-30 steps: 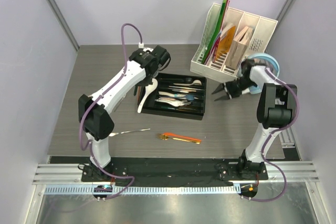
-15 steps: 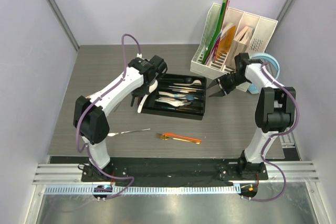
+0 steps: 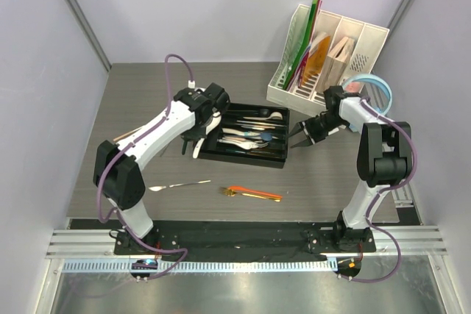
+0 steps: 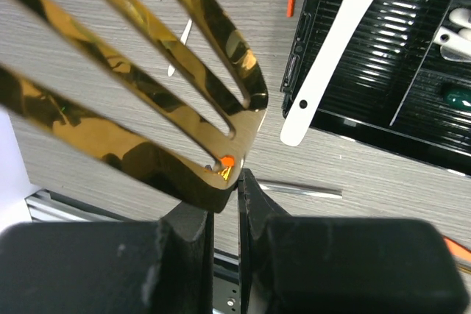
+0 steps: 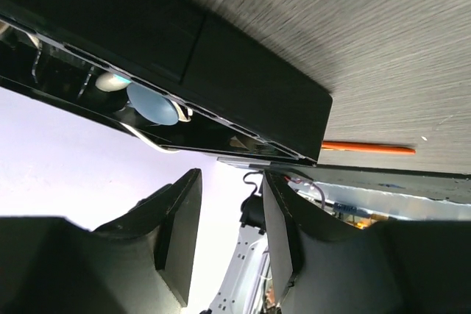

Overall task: Sort the eating utensils into containers
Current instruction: Adjust the storage box at the center of the board.

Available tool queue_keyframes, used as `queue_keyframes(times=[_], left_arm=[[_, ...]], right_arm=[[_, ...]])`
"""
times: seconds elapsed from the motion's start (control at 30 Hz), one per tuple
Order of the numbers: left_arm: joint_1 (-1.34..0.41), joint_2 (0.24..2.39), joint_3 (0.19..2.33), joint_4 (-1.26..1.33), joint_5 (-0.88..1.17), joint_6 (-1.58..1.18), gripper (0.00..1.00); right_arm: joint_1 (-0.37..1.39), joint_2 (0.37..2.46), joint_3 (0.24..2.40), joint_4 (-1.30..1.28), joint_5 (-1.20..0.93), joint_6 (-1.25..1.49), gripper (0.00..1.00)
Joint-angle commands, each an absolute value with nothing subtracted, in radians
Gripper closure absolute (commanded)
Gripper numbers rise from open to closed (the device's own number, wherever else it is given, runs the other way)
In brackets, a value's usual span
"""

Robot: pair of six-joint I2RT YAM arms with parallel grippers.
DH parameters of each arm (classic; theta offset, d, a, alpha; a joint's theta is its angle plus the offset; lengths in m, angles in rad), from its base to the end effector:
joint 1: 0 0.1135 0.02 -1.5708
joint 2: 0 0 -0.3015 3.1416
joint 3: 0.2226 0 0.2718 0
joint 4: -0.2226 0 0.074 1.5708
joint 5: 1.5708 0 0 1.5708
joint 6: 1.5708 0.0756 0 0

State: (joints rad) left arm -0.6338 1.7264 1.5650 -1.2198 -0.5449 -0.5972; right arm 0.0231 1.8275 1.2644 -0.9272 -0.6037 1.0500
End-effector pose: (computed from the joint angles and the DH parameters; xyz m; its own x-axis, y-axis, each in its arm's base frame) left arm 0.3166 -0.1841 0.2918 -0.8949 0.0609 -0.4421 -0.0913 0.9447 0.3150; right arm 0.3626 0.0513 0.1786 -0.5519 0.7016 0.4508 0.8322 0.4289 0.3513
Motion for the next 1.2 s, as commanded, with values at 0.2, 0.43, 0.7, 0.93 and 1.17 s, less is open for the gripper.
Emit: queue_keyframes(times=[0.2, 0.43, 0.7, 0.93, 1.17], left_arm=[[-0.632, 1.683, 1.531, -1.15, -0.529, -0.542, 1.0], [-0.632, 1.686, 1.505, -1.128, -0.508, -0.523, 1.0], [-0.63, 1.716, 1.529, -1.123, -0.518, -0.503, 1.0], [-0.617, 1.73, 1.558, -1.13, -0.514, -0.499, 1.0], [-0.604, 1.758, 1.606, -1.164, -0.523, -0.491, 1.0]], right_arm=[[0.06, 1.763, 1.261, -0.969, -0.523, 1.077, 0.56], [0.08, 1.758, 1.267, -0.992, -0.494, 1.097, 0.56], [0.095, 1.782, 1.31, -0.997, -0.495, 1.109, 0.55], [0.11, 1.832, 1.407, -1.002, -0.535, 1.069, 0.56], [0.11, 1.832, 1.393, -1.002, -0.531, 1.034, 0.56]])
